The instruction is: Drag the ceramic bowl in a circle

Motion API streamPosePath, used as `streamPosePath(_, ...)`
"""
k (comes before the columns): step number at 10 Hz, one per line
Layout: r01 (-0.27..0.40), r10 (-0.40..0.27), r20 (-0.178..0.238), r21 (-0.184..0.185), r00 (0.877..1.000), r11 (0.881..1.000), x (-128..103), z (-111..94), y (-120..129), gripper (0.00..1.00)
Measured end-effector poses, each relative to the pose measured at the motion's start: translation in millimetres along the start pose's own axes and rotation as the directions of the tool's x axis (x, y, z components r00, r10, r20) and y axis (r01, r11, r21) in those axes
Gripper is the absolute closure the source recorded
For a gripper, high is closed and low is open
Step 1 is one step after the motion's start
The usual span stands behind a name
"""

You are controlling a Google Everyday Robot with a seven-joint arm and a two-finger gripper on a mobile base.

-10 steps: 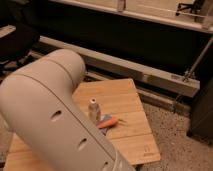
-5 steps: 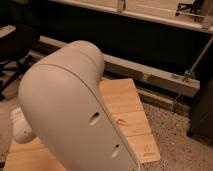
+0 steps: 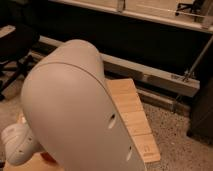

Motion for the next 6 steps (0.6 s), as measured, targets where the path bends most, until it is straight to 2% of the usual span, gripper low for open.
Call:
streamPosePath(3,0.108,-0.102,-0.084,0.074,0.991,0.991,9.5,-39.9,-49.2,1.00)
streamPosePath(6,0.215,-0.196,-0.144,0.131,0.970,0.968,18.1,-63.0,-100.2,1.00)
